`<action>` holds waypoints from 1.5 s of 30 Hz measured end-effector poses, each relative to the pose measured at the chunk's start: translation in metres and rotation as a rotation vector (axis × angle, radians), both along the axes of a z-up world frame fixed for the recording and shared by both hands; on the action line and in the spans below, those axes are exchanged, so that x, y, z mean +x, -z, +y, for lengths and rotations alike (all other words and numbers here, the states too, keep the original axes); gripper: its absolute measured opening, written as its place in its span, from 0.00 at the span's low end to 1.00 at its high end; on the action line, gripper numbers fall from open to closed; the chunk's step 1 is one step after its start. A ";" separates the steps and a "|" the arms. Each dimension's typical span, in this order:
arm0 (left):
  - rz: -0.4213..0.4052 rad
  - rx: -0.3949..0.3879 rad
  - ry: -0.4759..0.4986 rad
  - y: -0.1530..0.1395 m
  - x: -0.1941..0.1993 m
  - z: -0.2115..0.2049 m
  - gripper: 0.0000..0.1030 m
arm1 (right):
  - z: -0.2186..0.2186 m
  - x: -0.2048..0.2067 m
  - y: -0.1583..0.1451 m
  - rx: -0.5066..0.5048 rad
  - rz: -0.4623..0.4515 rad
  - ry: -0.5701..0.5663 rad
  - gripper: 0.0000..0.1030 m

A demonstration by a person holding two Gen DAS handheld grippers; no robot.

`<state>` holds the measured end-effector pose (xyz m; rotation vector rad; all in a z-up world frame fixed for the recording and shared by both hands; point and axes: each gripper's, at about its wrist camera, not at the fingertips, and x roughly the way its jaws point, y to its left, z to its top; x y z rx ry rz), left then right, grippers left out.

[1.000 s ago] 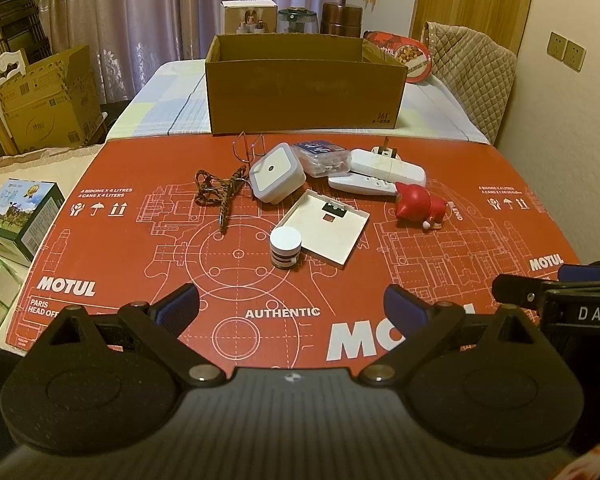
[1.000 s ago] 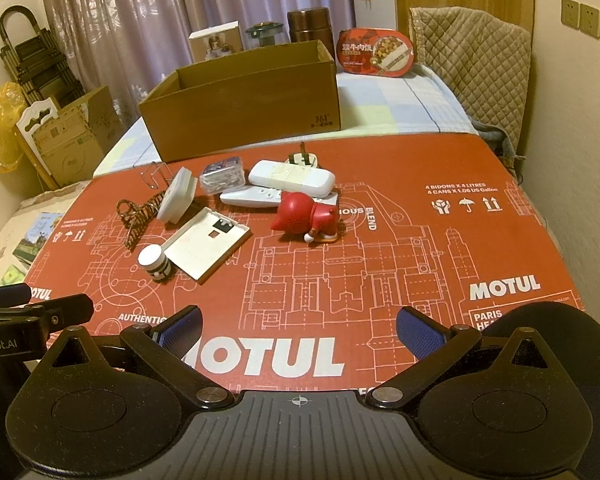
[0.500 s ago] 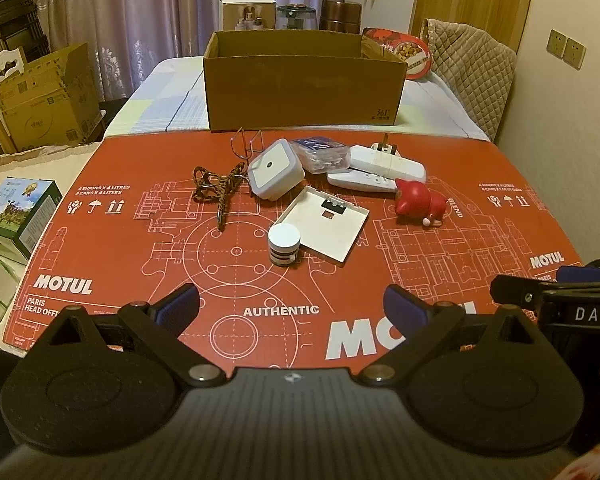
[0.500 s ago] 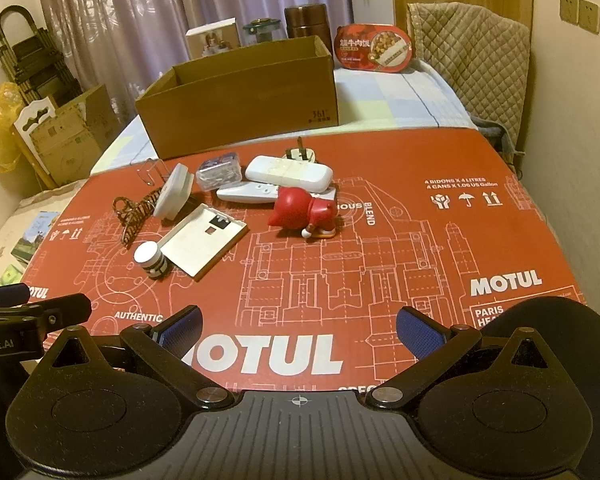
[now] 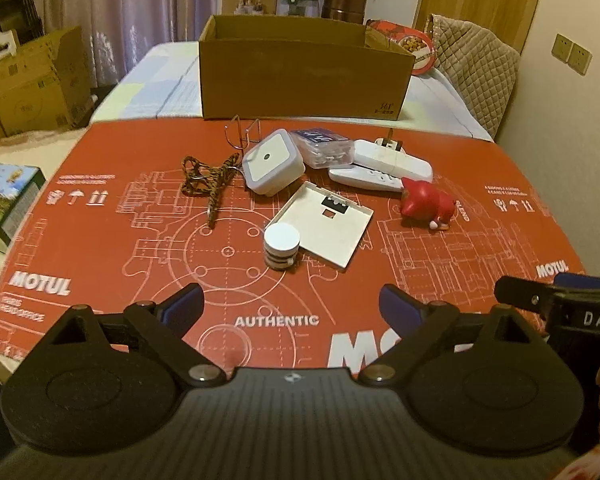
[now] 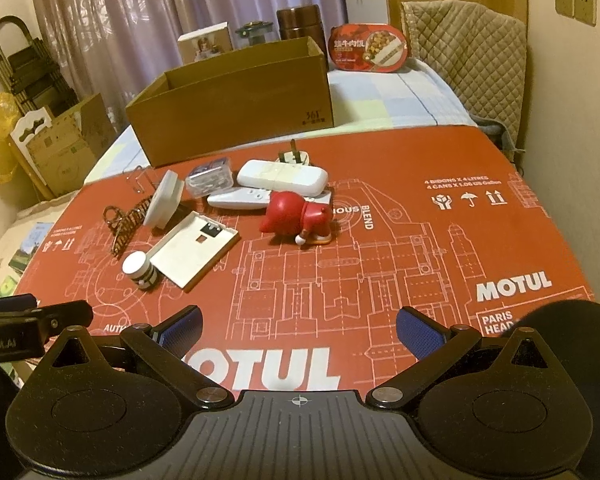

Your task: Organize rigid objects

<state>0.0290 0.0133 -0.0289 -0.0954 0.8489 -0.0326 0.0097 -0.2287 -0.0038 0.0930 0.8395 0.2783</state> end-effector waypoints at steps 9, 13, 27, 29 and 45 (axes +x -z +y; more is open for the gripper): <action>-0.013 0.058 0.112 0.019 0.049 -0.003 0.81 | 0.008 0.031 0.010 0.025 -0.018 -0.009 0.98; -0.023 0.108 0.186 0.037 0.062 -0.004 0.71 | 0.014 0.045 0.019 0.024 -0.018 -0.011 0.98; -0.007 0.081 0.202 0.068 0.082 0.009 0.25 | 0.044 0.066 0.049 -0.008 0.033 -0.077 0.97; -0.006 0.080 0.190 0.066 0.082 0.011 0.25 | 0.048 0.066 0.050 -0.012 0.033 -0.087 0.97; -0.017 0.113 0.179 0.059 0.113 0.043 0.25 | 0.097 0.077 0.062 -0.066 0.016 -0.206 0.73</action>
